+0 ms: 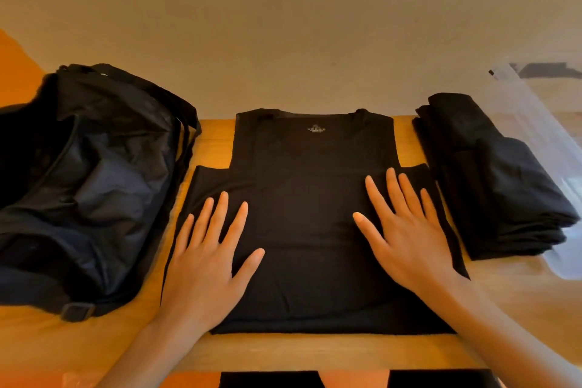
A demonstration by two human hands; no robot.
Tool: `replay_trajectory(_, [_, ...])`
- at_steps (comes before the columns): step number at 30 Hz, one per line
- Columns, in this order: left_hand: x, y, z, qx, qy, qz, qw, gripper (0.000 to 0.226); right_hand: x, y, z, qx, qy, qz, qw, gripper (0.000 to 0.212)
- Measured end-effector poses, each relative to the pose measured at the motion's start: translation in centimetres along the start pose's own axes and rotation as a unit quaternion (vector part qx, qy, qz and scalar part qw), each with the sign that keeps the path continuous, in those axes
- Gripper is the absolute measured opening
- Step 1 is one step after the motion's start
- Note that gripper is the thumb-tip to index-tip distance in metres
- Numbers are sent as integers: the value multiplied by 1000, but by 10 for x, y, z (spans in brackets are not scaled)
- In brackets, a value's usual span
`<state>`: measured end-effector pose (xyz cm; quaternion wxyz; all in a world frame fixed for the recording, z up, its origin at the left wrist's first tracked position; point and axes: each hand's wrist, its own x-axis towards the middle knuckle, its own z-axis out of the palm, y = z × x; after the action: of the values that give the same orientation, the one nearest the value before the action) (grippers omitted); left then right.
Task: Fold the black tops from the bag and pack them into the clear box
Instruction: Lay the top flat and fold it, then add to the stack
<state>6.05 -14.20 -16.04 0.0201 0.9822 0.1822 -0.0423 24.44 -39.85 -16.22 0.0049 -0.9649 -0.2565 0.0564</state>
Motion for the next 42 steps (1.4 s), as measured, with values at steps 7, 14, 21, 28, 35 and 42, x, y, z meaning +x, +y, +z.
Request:
replay_trajectory(7, [-34, 5, -3, -11, 14, -1, 1000, 78, -27, -3, -2, 16, -20, -15, 1000, 77])
replay_trajectory(14, [47, -30, -47, -74, 93, 18, 993, 39, 24, 25, -59, -35, 77, -33, 996, 49])
replay_trajectory(21, [89, -51, -56, 57, 5, 47, 997, 35, 63, 47, -84, -134, -39, -44, 989, 20])
replay_trajectory(28, [96, -52, -67, 54, -21, 32, 998, 7, 61, 51, -80, -177, -23, -43, 983, 23])
replay_trajectory(35, [99, -47, -75, 111, -84, -9, 990, 21, 62, 53, -78, -166, -6, -36, 985, 15])
replay_trajectory(42, [101, -53, -98, -110, 17, -35, 993, 10, 58, 59, -91, -170, 52, -15, 984, 14])
